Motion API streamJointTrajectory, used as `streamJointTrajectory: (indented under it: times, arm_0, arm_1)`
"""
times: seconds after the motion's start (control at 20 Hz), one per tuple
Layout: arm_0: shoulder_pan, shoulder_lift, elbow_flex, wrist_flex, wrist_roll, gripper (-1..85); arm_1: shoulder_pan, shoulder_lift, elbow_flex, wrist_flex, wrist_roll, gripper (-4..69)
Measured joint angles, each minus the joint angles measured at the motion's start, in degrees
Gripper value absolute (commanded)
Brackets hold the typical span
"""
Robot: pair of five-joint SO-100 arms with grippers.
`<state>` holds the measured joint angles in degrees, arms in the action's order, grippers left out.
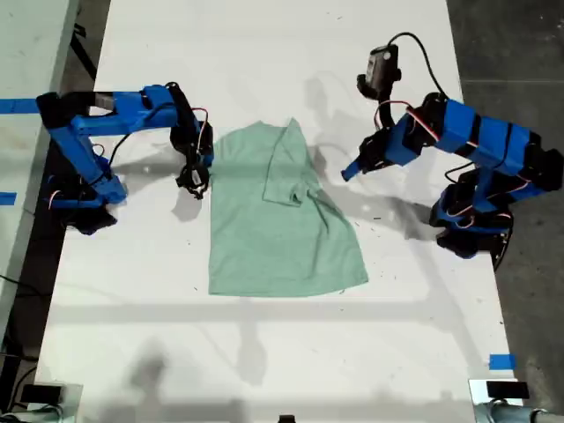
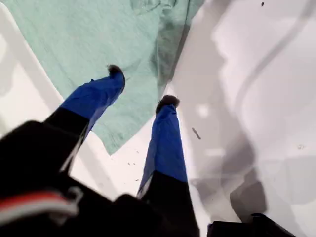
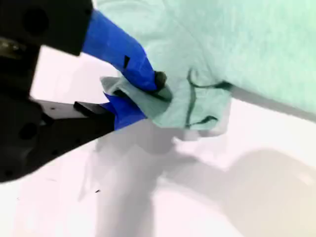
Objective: Fold tshirt
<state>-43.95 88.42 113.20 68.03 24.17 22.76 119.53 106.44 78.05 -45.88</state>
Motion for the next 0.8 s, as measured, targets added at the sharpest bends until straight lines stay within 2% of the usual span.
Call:
streamJointTrajectory:
  times: [0.25, 0.45, 0.65, 0.8]
  arm_0:
    - [0.4, 22.6, 3.0, 7.0, -3.2, 0.1]
    - [2.6, 26.2, 2.6, 7.0, -4.8, 0.1]
    - [8.0, 15.6, -10.2, 6.0, -5.2, 0.1]
    - [11.2, -1.8, -27.1, 6.0, -4.1, 0.1]
  arm_1:
    - [0.0, 0.0, 1.6, -1.0, 0.0, 18.1]
    - [0.0, 0.0, 2.3, -1.9, 0.4, 18.1]
    - [0.0, 0.0, 3.1, -2.3, 0.7, 18.0]
    - [0.0, 0.0, 3.6, -2.5, 0.9, 17.8]
